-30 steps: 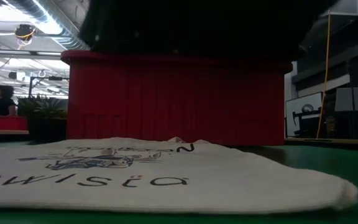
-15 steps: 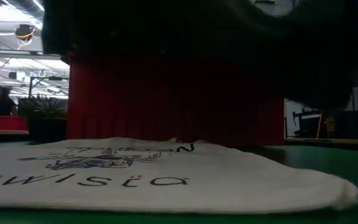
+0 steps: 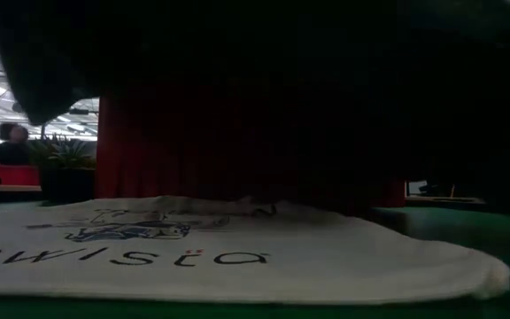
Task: Fold Laundry from Bin
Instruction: Fold the green t-shirt
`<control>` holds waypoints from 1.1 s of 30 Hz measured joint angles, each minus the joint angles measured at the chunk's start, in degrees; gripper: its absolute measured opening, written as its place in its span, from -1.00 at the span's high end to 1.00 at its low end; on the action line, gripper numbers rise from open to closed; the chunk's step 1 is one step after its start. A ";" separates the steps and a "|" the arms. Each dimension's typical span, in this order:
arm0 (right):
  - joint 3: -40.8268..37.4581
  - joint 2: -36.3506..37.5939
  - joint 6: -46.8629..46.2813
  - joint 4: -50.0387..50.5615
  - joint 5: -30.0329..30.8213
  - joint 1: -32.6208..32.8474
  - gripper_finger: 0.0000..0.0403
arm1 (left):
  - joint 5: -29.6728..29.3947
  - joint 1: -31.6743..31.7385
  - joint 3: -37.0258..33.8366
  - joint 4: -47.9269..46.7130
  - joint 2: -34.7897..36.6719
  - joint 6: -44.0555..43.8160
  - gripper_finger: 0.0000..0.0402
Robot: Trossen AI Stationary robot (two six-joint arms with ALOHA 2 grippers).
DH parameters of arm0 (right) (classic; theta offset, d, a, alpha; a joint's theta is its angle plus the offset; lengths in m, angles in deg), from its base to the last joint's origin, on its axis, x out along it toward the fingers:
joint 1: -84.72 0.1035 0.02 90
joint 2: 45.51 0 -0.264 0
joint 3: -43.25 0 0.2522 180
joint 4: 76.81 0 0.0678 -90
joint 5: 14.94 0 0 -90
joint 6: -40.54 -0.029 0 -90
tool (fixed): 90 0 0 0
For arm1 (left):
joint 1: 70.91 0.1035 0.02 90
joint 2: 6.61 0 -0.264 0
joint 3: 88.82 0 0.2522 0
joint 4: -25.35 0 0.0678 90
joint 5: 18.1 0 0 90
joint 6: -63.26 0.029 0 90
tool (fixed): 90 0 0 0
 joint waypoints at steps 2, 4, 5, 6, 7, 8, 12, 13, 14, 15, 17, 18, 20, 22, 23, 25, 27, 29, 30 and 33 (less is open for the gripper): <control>0.00 0.00 -0.12 0.00 -2.02 -0.02 0.99 | 1.31 -0.10 0.00 0.11 -1.39 -1.05 1.00; 0.00 0.00 -0.64 0.00 -3.73 -0.02 0.99 | 2.14 -0.16 0.00 0.12 -2.51 -2.80 1.00; 0.00 0.00 -0.73 0.00 -4.43 -0.07 0.99 | 2.32 -0.18 0.00 0.12 -3.07 -3.50 1.00; 0.00 0.00 -0.75 0.00 -4.96 -0.18 0.99 | 2.36 -0.20 0.00 0.12 -3.43 -4.27 1.00; 0.00 0.00 -0.76 0.02 -5.30 -0.17 0.99 | 2.44 -0.18 0.00 0.11 -3.79 -4.70 1.00; 0.00 0.00 -0.76 0.03 -5.44 -0.17 0.99 | 2.49 -0.17 0.00 0.17 -3.98 -4.78 1.00; 0.00 0.00 -0.76 0.05 -5.51 -0.20 0.99 | 3.77 -0.05 0.00 0.14 -4.28 -5.51 0.96; 0.00 0.00 -0.76 0.07 -5.53 -0.20 0.99 | 4.39 -0.02 0.00 0.17 -4.28 -6.47 0.92; 0.00 0.00 -0.76 0.07 -5.55 -0.20 0.99 | 5.05 0.01 0.00 0.17 -4.28 -7.65 0.89; 0.00 0.00 -0.76 0.09 -5.56 -0.20 0.99 | 5.62 0.14 0.00 0.17 -4.28 -8.82 0.84; 0.00 0.00 -0.76 0.09 -6.02 -0.20 0.99 | 6.49 0.27 0.00 0.17 -4.28 -10.79 0.75; 0.00 0.00 -0.76 0.11 -6.17 -0.20 0.99 | 6.89 0.28 0.00 0.18 -4.28 -11.64 0.71; 0.00 0.00 -0.76 0.14 -6.47 -0.20 0.99 | 8.66 0.28 0.00 0.19 -4.28 -13.25 0.62; 0.00 0.00 -0.76 0.12 -6.47 -0.20 0.99 | 10.87 0.28 0.00 0.27 -4.28 -14.84 0.56; 0.00 0.00 -0.76 0.13 -6.48 -0.20 0.99 | 11.88 0.26 0.00 0.49 -4.28 -15.43 0.54; 0.00 0.00 -0.76 0.13 -6.90 -0.20 0.99 | 13.43 0.18 0.00 1.25 -4.28 -16.52 0.52; 0.00 0.00 -0.74 0.11 -7.42 -0.20 0.99 | 13.87 0.17 0.00 2.21 -4.28 -16.66 0.51; 0.00 0.00 -0.74 0.09 -7.47 -0.20 0.99 | 13.74 0.20 0.00 3.03 -4.28 -16.30 0.51; 0.00 0.00 -0.74 0.09 -7.47 -0.20 0.99 | 13.48 0.20 0.00 3.36 -4.28 -16.16 0.51; 0.00 0.00 -0.74 0.07 -7.45 -0.20 0.99 | 11.84 0.20 0.00 3.51 -4.28 -16.11 0.51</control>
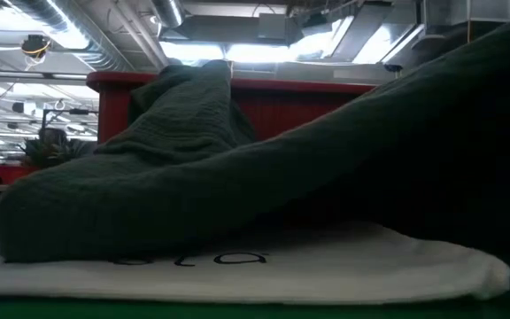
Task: Fold Laundry from Bin
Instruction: Fold the green t-shirt
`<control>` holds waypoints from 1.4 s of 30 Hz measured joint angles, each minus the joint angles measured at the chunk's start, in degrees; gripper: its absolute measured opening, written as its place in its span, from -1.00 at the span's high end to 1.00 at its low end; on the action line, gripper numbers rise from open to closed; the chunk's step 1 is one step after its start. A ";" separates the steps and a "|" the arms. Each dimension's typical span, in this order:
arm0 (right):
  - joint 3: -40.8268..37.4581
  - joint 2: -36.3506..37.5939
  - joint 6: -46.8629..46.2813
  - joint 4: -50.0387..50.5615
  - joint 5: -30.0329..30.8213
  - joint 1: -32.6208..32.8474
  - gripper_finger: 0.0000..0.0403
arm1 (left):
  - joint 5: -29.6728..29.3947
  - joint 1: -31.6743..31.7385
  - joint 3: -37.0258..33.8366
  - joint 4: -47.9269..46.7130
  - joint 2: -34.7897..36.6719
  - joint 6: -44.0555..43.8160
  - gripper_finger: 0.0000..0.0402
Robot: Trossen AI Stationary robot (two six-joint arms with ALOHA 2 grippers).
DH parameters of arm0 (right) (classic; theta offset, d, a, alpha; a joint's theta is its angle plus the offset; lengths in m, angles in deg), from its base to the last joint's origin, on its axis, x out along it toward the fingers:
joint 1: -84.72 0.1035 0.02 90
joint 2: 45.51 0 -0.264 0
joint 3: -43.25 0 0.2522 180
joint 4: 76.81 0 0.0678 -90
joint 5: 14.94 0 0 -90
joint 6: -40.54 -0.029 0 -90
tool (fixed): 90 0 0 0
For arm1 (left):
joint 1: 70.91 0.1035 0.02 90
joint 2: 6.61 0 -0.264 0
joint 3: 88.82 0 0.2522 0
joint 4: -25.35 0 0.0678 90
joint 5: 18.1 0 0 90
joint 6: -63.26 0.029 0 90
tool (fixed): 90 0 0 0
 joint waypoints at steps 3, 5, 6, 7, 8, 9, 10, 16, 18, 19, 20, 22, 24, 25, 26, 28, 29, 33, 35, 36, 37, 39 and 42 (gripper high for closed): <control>0.00 0.00 0.00 0.00 0.58 0.00 0.99 | -3.53 0.01 0.00 0.01 -0.02 -0.23 0.52; 0.00 0.00 0.00 0.00 1.04 0.00 0.99 | -6.17 0.04 0.00 0.03 -0.02 -0.26 0.52; 0.00 0.00 0.00 0.00 1.05 0.00 0.99 | -7.46 0.17 0.00 0.10 -0.02 -0.28 0.52; 0.00 0.00 0.00 0.00 1.05 0.00 0.99 | -8.38 0.30 0.00 0.11 0.11 -0.23 0.52; 0.00 0.00 0.00 0.00 1.07 0.00 0.99 | -9.18 0.37 0.00 -0.22 0.49 -0.05 0.52; 0.00 0.00 0.00 0.00 1.07 0.00 0.98 | -9.97 0.42 0.00 -0.75 1.15 0.42 0.52; 0.00 0.00 0.00 0.04 1.07 0.00 0.97 | -10.90 0.42 0.00 -1.37 2.10 0.98 0.52; 0.00 0.00 0.02 0.27 1.11 0.00 0.68 | -17.94 0.39 0.04 -5.63 9.84 3.11 0.52; 0.00 0.00 0.03 0.31 1.11 0.00 0.56 | -20.44 0.23 0.04 -8.63 12.00 3.19 0.52; 0.00 0.00 0.22 0.33 1.19 0.00 0.50 | -21.74 0.20 0.06 -10.24 12.87 3.01 0.52; 0.00 0.00 0.72 0.36 1.52 -0.02 0.45 | -23.08 0.20 0.07 -12.32 13.58 2.68 0.52; 0.00 0.00 3.06 0.53 1.70 -0.02 0.38 | -24.88 0.42 0.07 -16.89 14.50 0.82 0.52; 0.00 0.00 5.03 1.23 1.82 -0.02 0.33 | -26.30 0.99 0.07 -21.56 14.86 -1.77 0.52; 0.00 0.00 6.32 1.69 2.05 -0.02 0.33 | -27.03 1.37 0.07 -23.90 14.88 -2.70 0.52; 0.00 0.00 7.81 2.34 2.43 -0.03 0.32 | -27.56 1.76 0.07 -25.93 14.88 -3.39 0.52; 0.00 0.00 11.21 4.10 4.14 -0.37 0.32 | -28.04 2.51 -0.08 -28.67 14.86 -3.61 0.52; 0.00 0.02 12.65 5.03 4.86 -0.67 0.32 | -28.08 3.09 -0.60 -28.55 14.92 -3.36 0.52; 0.00 0.02 17.50 9.32 6.29 -3.05 0.32 | -26.94 5.38 -3.63 -28.18 14.88 -0.65 0.52; 0.00 0.02 21.04 10.82 6.45 -4.45 0.32 | -26.53 6.50 -5.36 -28.07 14.89 1.14 0.52; 0.00 0.02 22.77 11.32 6.48 -5.20 0.32 | -26.37 7.06 -6.38 -28.10 14.91 2.08 0.52; 0.00 0.02 24.42 11.59 6.47 -5.97 0.31 | -25.91 7.69 -7.51 -28.10 15.15 3.25 0.52; 0.00 0.03 27.27 12.00 6.03 -7.47 0.31 | -24.27 9.15 -10.10 -28.12 16.72 5.51 0.52; 0.00 0.04 30.17 14.44 4.87 -9.15 0.31 | -22.39 11.43 -15.01 -27.83 22.08 6.32 0.52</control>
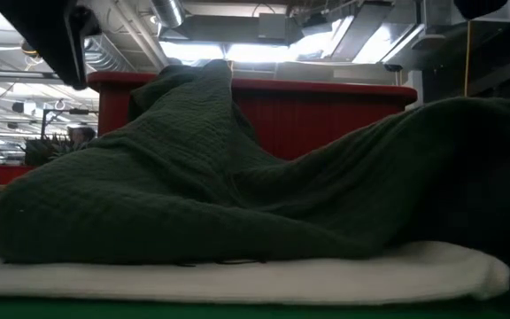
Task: Fold Laundry from Bin
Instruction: Fold the green t-shirt
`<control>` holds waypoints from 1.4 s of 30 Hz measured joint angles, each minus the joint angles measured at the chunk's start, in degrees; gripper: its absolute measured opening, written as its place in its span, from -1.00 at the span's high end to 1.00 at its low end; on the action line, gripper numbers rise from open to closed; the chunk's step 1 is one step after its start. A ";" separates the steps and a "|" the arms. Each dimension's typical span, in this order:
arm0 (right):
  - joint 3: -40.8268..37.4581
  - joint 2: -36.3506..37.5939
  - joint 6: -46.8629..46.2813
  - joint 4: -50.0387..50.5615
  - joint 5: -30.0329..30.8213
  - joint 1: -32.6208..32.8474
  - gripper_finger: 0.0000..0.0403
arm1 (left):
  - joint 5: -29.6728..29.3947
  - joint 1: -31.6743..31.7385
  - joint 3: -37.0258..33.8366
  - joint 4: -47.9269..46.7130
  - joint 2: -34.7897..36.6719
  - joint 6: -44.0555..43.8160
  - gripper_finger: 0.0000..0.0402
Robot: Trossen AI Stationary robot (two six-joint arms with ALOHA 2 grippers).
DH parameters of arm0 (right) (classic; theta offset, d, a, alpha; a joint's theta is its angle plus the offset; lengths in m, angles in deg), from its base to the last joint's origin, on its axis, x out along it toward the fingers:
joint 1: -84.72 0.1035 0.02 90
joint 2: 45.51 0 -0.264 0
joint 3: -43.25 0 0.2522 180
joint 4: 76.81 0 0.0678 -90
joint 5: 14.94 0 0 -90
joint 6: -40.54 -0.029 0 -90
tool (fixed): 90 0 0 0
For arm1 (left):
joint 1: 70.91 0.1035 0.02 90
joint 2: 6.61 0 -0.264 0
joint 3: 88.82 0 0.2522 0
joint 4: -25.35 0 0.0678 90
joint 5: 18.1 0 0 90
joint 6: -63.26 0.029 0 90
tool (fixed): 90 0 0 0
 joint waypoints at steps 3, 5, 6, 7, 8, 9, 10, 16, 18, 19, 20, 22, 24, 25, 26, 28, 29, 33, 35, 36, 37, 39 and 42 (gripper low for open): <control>0.00 0.00 1.45 3.10 0.31 -0.43 0.31 | -0.37 1.43 -6.45 2.95 7.68 -0.24 0.52; -1.08 0.46 1.57 3.15 1.95 -0.29 0.31 | -0.87 2.00 -11.90 8.62 13.89 -0.46 0.52; -2.51 1.08 1.56 2.16 2.51 -0.22 0.31 | -1.44 2.14 -15.21 13.26 16.89 -0.46 0.52; -4.42 1.87 1.48 0.36 2.70 -0.09 0.31 | -1.94 2.18 -18.63 18.45 19.49 -0.50 0.52; -6.72 2.94 1.26 -2.53 2.66 0.13 0.31 | -2.19 2.20 -22.11 24.16 21.83 -0.48 0.52; -9.26 4.18 1.03 -6.25 2.69 0.25 0.31 | -2.42 2.20 -25.52 30.05 23.89 -0.40 0.52; -11.91 5.46 0.89 -10.52 2.67 0.13 0.31 | -2.90 2.25 -28.53 35.64 25.55 0.06 0.52; -23.70 8.58 1.54 -31.91 4.40 -2.67 0.31 | -7.72 2.23 -40.38 58.82 27.90 3.88 0.52; -25.54 8.52 1.52 -33.66 5.15 -4.13 0.31 | -9.72 2.43 -42.03 63.00 27.03 3.87 0.52; -26.19 8.25 1.44 -33.83 5.85 -4.99 0.31 | -10.50 2.67 -42.63 64.19 26.48 3.87 0.52; -26.75 7.98 1.28 -33.78 6.71 -5.89 0.31 | -10.83 2.92 -43.00 65.21 25.96 3.87 0.52; -27.51 7.69 1.08 -33.79 8.37 -7.64 0.31 | -10.87 3.58 -43.08 67.04 24.96 3.87 0.52; -27.67 7.75 1.07 -34.01 9.19 -9.36 0.31 | -10.74 4.20 -43.07 68.47 23.98 3.87 0.51; -27.67 7.78 1.08 -34.14 9.32 -10.23 0.31 | -10.25 4.50 -43.07 68.88 23.48 3.82 0.50; -27.69 7.77 1.16 -34.07 9.32 -11.02 0.31 | -9.78 4.89 -43.07 69.16 22.98 3.67 0.47; -27.71 7.74 1.31 -34.17 9.02 -12.28 0.31 | -8.06 5.63 -43.07 70.84 21.68 3.25 0.41; -27.71 7.74 1.32 -34.19 8.64 -12.83 0.31 | -7.38 5.93 -43.07 71.44 20.94 2.53 0.37; -27.71 7.74 1.48 -34.13 8.24 -14.03 0.31 | -4.59 6.85 -43.07 75.37 17.42 2.11 0.19; -27.71 7.74 1.84 -34.04 8.26 -14.24 0.31 | -3.36 7.14 -43.07 76.88 15.59 2.10 0.11; -27.71 7.74 2.23 -33.98 8.34 -14.24 0.31 | -2.90 7.29 -43.07 77.55 14.66 2.10 0.09; -27.71 7.74 2.63 -33.98 8.64 -14.24 0.31 | -2.55 7.38 -43.07 78.47 13.71 2.12 0.07; -27.71 7.74 2.85 -34.00 9.42 -14.24 0.31 | -1.32 7.38 -43.07 80.69 12.02 2.14 0.05; -27.73 7.74 2.84 -34.01 10.38 -14.24 0.31 | 0.35 7.36 -43.05 84.14 9.76 2.35 0.08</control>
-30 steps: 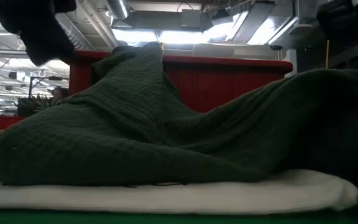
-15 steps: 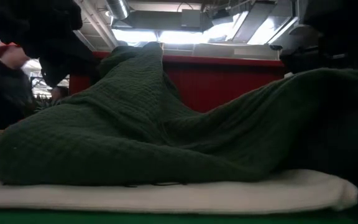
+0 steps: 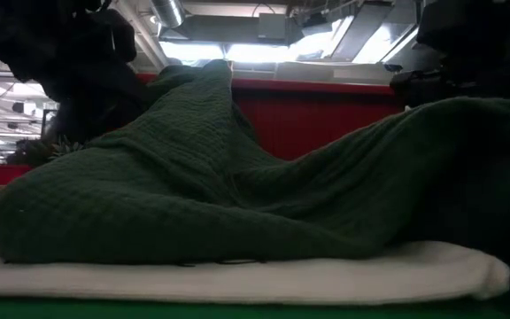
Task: Fold Laundry from Bin
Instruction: Fold the green t-shirt
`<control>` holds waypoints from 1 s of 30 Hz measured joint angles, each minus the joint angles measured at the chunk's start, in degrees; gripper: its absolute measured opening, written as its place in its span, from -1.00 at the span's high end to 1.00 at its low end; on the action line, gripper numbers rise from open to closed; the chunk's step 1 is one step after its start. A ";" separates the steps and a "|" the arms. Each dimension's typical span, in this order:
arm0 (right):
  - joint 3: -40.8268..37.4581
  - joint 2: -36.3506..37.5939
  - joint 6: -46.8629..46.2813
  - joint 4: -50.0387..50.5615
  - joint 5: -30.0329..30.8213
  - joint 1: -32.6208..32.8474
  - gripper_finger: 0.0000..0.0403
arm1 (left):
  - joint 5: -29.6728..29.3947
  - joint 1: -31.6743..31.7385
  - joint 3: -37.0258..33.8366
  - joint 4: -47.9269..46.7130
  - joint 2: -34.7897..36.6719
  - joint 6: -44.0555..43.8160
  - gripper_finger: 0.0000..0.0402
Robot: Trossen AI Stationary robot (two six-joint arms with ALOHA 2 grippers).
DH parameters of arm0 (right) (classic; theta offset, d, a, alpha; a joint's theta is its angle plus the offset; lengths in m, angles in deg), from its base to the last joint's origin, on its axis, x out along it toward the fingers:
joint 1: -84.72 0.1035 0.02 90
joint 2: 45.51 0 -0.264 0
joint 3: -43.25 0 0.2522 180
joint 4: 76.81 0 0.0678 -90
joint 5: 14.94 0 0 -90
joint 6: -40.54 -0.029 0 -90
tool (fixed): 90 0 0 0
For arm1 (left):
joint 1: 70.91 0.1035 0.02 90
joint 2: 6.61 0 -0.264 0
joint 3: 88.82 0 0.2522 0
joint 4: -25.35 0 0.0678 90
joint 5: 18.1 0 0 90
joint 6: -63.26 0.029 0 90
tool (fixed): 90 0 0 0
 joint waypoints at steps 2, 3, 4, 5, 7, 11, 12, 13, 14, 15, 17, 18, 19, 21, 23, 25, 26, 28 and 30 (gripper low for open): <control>-0.55 0.00 -0.22 -0.43 0.74 0.00 0.31 | 1.60 0.00 0.00 1.75 -1.25 0.03 0.15; -1.03 0.00 -0.48 -0.42 1.10 0.00 0.31 | 2.32 0.00 0.00 2.62 -1.78 0.03 0.20; -1.61 -0.02 -1.22 -0.42 1.46 0.00 0.31 | 2.85 -0.09 0.00 3.31 -2.20 -0.01 0.26; -2.25 -0.02 -2.06 -0.46 1.84 0.00 0.31 | 2.94 -0.26 0.00 3.67 -2.40 0.00 0.33; -3.70 -0.02 -4.43 -0.61 2.63 0.00 0.31 | 3.05 -0.75 0.00 4.13 -2.40 0.01 0.50; -6.91 -0.02 -9.05 -0.65 3.90 0.00 0.31 | 6.47 -2.01 0.04 6.48 -2.25 -0.01 0.86; -7.67 -0.02 -10.25 -0.72 3.89 0.00 0.31 | 7.88 -2.45 0.06 7.35 -2.25 -0.12 0.93; -8.43 -0.02 -11.29 -0.73 3.84 0.00 0.31 | 9.13 -2.94 0.07 7.86 -2.22 -0.71 0.96; -9.29 -0.02 -12.48 -0.71 3.82 0.00 0.31 | 10.04 -3.50 0.07 8.13 -2.21 -1.61 0.97; -10.04 -0.02 -13.84 -0.71 3.74 0.00 0.31 | 10.89 -4.12 0.07 8.33 -2.21 -2.16 0.97; -11.46 -0.02 -16.54 -0.71 2.78 0.00 0.31 | 12.22 -5.52 0.07 8.55 -2.21 -3.63 0.98; -12.09 -0.02 -17.88 -0.85 2.15 0.00 0.31 | 13.20 -6.24 0.07 8.55 -2.21 -4.74 0.99; -12.51 0.01 -18.97 -1.23 1.49 0.00 0.31 | 14.38 -6.97 0.07 8.54 -2.21 -6.08 0.99; -13.19 0.13 -21.18 -1.39 -0.15 0.00 0.31 | 16.65 -8.45 0.07 8.56 -2.21 -8.94 0.99; -13.25 0.17 -22.78 0.29 -2.31 0.00 0.31 | 18.85 -10.01 0.07 8.54 -2.21 -12.34 0.99; -13.28 0.20 -24.32 1.53 -4.67 0.00 0.31 | 20.92 -11.69 0.07 8.56 -2.21 -16.29 0.99; -13.25 0.25 -25.04 1.99 -5.64 0.02 0.31 | 21.80 -12.51 0.07 8.56 -2.21 -18.48 0.99; -13.20 0.33 -26.04 2.98 -7.56 0.00 0.31 | 22.89 -14.00 0.07 8.56 -2.21 -22.61 1.00; -12.75 0.33 -27.29 5.05 -9.16 0.01 0.31 | 23.58 -15.37 0.07 8.72 -2.21 -26.52 1.00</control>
